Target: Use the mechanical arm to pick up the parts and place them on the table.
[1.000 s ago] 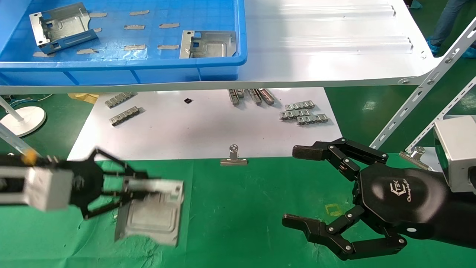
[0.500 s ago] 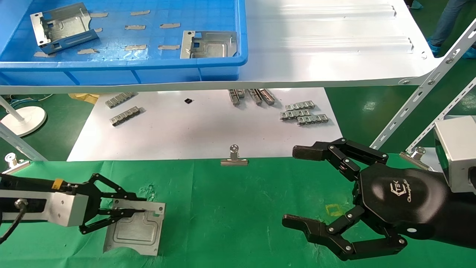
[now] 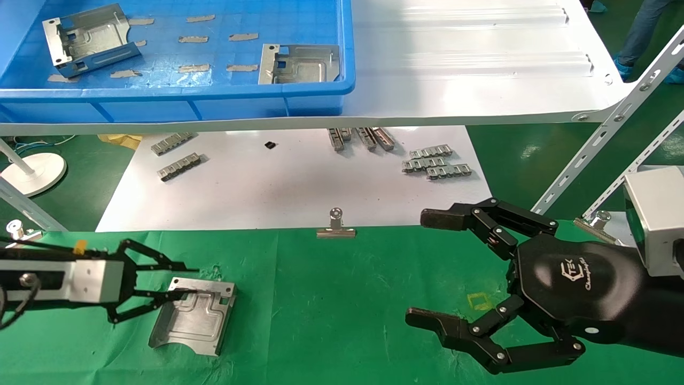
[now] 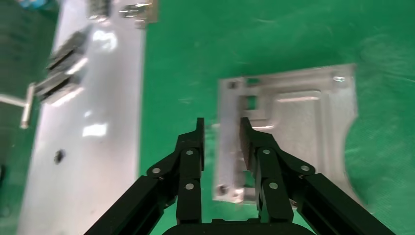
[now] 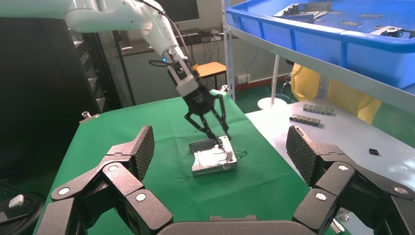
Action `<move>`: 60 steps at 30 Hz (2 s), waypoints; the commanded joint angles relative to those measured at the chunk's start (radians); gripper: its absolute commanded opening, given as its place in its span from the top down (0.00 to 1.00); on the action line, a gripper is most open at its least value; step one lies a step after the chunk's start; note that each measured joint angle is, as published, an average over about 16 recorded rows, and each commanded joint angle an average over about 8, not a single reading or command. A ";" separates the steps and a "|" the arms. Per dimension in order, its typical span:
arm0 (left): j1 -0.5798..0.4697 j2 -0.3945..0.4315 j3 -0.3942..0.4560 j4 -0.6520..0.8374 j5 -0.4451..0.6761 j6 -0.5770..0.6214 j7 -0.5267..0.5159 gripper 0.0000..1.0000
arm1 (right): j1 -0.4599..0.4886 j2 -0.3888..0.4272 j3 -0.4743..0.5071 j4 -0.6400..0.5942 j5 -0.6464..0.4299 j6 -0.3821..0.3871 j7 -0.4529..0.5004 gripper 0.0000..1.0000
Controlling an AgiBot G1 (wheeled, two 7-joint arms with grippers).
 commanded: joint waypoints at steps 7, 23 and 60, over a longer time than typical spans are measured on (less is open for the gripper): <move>-0.004 -0.006 -0.023 0.035 -0.070 0.025 -0.131 0.00 | 0.000 0.000 0.000 0.000 0.000 0.000 0.000 0.00; 0.045 0.003 -0.057 0.019 -0.173 0.030 -0.319 0.00 | 0.000 0.000 0.000 0.000 0.000 0.000 0.000 0.00; 0.348 -0.113 -0.338 -0.602 -0.320 -0.028 -0.755 0.00 | 0.000 0.000 0.000 0.000 0.000 0.000 0.000 0.00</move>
